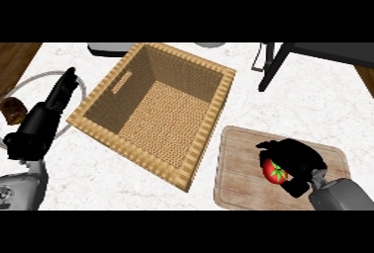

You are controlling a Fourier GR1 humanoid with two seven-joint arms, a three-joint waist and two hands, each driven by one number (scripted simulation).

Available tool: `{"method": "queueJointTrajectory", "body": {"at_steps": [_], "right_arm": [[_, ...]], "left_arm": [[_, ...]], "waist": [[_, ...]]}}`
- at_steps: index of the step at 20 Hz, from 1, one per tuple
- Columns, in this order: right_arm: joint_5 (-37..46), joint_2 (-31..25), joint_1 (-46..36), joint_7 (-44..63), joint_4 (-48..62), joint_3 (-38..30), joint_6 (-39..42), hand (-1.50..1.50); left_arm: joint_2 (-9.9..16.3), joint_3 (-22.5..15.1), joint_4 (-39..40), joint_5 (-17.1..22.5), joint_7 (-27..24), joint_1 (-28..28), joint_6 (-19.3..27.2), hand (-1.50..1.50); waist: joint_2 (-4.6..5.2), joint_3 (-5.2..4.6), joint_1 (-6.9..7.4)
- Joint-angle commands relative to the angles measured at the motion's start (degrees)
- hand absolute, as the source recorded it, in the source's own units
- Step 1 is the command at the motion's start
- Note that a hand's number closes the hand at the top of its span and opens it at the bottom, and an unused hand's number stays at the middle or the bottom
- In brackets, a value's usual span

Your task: Pick the tomato from the cutting board and place it in the basket

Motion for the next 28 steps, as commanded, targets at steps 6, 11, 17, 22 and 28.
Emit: {"method": "queueJointTrajectory", "body": {"at_steps": [6, 11, 17, 22, 28], "right_arm": [[6.26, 5.39, -0.23, -3.05, 5.16, 3.53, -8.48, 1.5], [5.88, 5.99, 5.19, 13.57, 2.98, -11.38, -15.75, 1.5], [11.19, 12.3, 9.27, 30.73, -5.2, -17.4, -26.81, 1.5], [8.28, 16.46, 7.68, 31.43, -21.24, -19.82, -33.92, 1.5], [-0.47, 23.9, 0.01, 32.67, -36.26, -18.67, -34.4, 1.5]], "left_arm": [[0.6, 2.04, 4.78, 0.58, -2.99, -2.37, -1.29, 0.0], [-0.04, 1.45, -0.48, 0.62, -0.46, 1.85, -0.81, 0.0], [-0.43, 1.89, 0.72, -0.31, -0.34, 0.04, 0.77, 0.0], [0.42, 2.4, 0.79, 0.0, -0.91, 0.91, -0.13, 0.0], [-0.38, 0.5, -1.43, -0.6, -1.3, 3.04, -0.76, 0.0]], "waist": [[0.63, 0.45, -0.21], [0.01, 0.47, -1.96], [0.22, 0.42, -2.11], [-0.04, 0.43, -1.77], [-0.14, 0.44, -0.46]]}}
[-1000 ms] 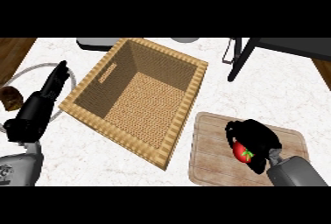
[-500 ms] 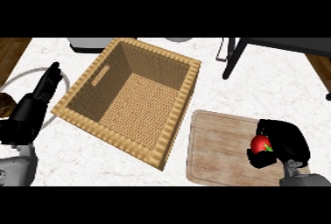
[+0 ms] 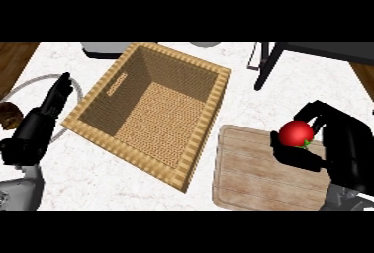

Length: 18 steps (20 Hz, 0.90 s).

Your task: Pick the tomato from the cutting board and place it in the basket

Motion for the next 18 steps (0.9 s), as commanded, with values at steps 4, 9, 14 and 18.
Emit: {"method": "queueJointTrajectory", "body": {"at_steps": [4, 9, 14, 18], "right_arm": [[-4.01, 1.89, -13.29, 9.5, -15.95, 0.91, 10.06, 1.5], [-6.24, 5.68, -32.57, 24.53, -10.49, 6.55, 14.96, 1.5], [-11.85, 5.75, -46.64, 37.46, -3.34, 8.45, 17.46, 1.5], [-16.34, 5.77, -57.15, 38.25, 9.4, 4.28, 14.86, 1.5]], "left_arm": [[1.9, 2.21, -0.41, 2.8, 0.25, -1.12, -2.59, 0.0], [0.03, -1.02, -0.25, -1.21, 0.93, -1.88, -0.3, 0.0], [-0.81, -0.38, 4.21, -0.85, -1.49, -3.78, -0.01, 0.0], [-2.11, -1.78, 2.14, -0.78, 1.88, -4.84, 0.04, 0.0]], "waist": [[0.4, -0.03, 1.35], [0.5, -0.09, 2.31], [0.54, -0.09, 1.74], [0.59, -0.08, 2.4]]}}
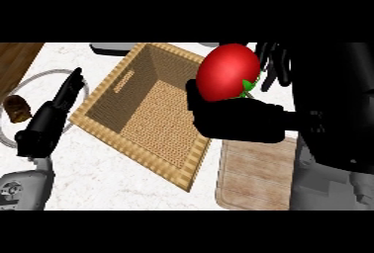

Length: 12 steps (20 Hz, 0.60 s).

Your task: Pick the tomato from the cutting board and place it in the basket

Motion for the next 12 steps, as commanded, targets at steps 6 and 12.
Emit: {"method": "queueJointTrajectory", "body": {"at_steps": [6, 12], "right_arm": [[-6.42, 0.35, -15.09, 12.12, 20.99, 2.86, -8.19, 1.5], [-13.03, 0.35, -21.0, 11.56, 35.5, 3.95, -11.34, 1.5]], "left_arm": [[0.45, 0.26, 1.51, -0.43, -2.12, -0.12, -0.49, 0.0], [1.45, 1.61, 3.11, 0.96, -1.05, -3.26, -1.61, 0.0]], "waist": [[0.21, 0.0, 0.45], [0.42, -0.02, 0.82]]}}
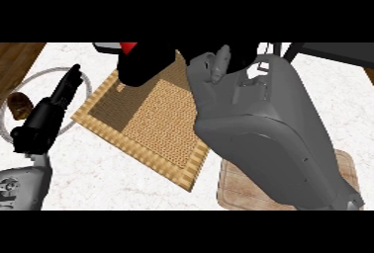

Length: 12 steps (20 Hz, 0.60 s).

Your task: Pick the tomato from the cutting board and place it in the basket

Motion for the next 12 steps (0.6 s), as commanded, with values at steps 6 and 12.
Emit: {"method": "queueJointTrajectory", "body": {"at_steps": [6, 12], "right_arm": [[-3.1, 0.3, -2.74, 11.24, 12.21, 7.8, -0.79, 1.5], [-2.05, -1.62, -3.95, 8.44, 16.58, 6.82, 8.77, 1.5]], "left_arm": [[-0.15, 0.19, -0.94, -0.4, 1.12, -0.16, 0.55, 0.0], [-1.62, -0.77, -2.42, -1.09, -0.14, 4.0, 1.27, 0.0]], "waist": [[-0.29, 0.03, -0.48], [-0.49, 0.09, -1.22]]}}
